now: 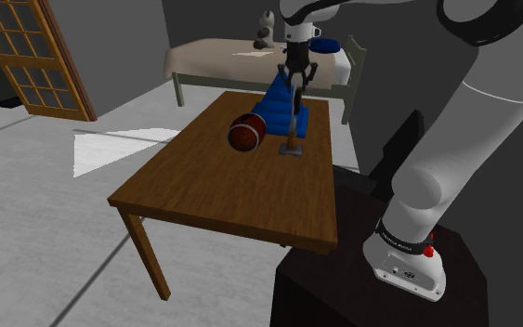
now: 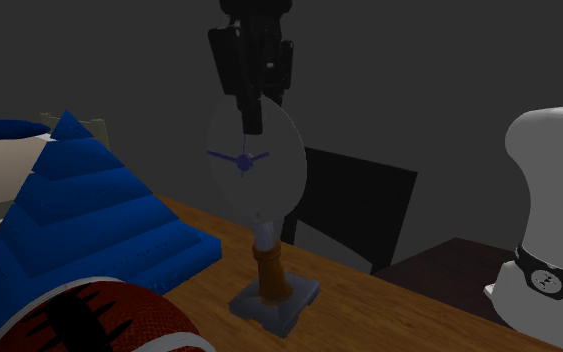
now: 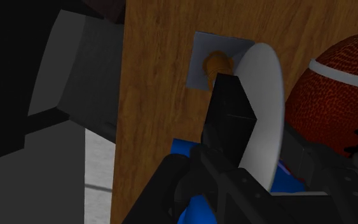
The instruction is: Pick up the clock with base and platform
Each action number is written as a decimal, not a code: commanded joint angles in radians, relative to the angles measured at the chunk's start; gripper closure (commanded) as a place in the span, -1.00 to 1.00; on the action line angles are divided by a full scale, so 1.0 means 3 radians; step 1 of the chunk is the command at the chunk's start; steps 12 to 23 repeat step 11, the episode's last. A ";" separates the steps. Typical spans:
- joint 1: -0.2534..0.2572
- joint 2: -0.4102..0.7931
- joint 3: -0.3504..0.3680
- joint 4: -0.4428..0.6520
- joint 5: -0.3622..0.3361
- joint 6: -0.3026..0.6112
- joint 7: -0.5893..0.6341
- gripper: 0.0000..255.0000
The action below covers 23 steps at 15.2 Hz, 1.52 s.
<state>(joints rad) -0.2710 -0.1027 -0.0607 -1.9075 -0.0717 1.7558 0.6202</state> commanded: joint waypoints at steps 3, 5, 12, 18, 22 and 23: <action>-0.0002 0.0005 -0.0002 0.0190 0.0002 -0.0182 -0.0017 1.00; -0.0001 0.0010 -0.0001 0.0285 0.0003 -0.0273 -0.0022 1.00; -0.0001 0.0031 0.0000 0.0494 0.0006 -0.0462 -0.0034 1.00; -0.0001 0.0031 0.0000 0.0494 0.0006 -0.0462 -0.0034 1.00; -0.0001 0.0031 0.0000 0.0494 0.0006 -0.0462 -0.0034 1.00; -0.0001 0.0031 0.0000 0.0494 0.0006 -0.0462 -0.0034 1.00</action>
